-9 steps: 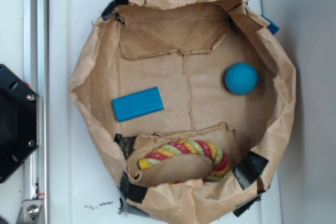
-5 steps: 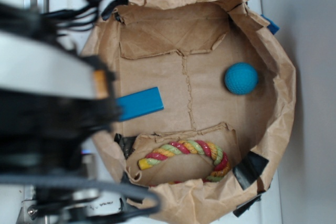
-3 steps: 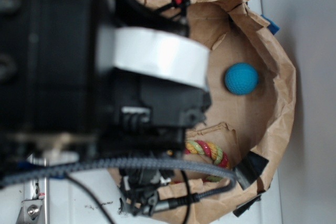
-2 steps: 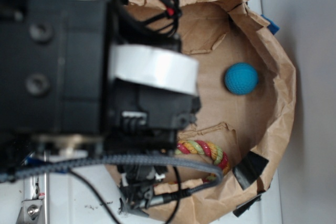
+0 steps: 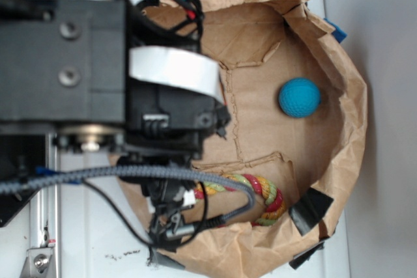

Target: Grab the blue block.

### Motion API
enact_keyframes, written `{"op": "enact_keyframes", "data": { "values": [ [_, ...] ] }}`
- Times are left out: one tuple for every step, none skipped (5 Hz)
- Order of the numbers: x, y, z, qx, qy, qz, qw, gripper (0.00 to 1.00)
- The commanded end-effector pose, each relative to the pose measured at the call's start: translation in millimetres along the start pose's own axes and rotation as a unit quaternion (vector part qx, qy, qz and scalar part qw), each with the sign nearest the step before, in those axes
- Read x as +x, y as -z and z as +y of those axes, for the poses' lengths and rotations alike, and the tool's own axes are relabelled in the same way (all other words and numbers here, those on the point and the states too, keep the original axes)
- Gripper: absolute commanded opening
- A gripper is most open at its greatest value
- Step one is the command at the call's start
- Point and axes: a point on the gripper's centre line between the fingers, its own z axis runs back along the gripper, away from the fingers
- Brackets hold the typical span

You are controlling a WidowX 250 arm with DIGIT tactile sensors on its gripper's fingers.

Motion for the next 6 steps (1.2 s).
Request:
{"op": "enact_keyframes", "data": {
  "values": [
    [2, -7, 3, -0.003, -0.005, -0.015, 1.0, 1.0],
    [2, -7, 3, -0.003, -0.005, -0.015, 1.0, 1.0],
    [13, 28, 8, 0.027, -0.032, 0.005, 0.999, 1.0],
    [14, 50, 8, 0.044, -0.044, -0.009, 0.998, 1.0],
    [5, 74, 5, 0.034, -0.033, -0.004, 0.999, 1.0],
    [-12, 86, 6, 0.043, -0.026, -0.03, 0.998, 1.0]
  ]
}}
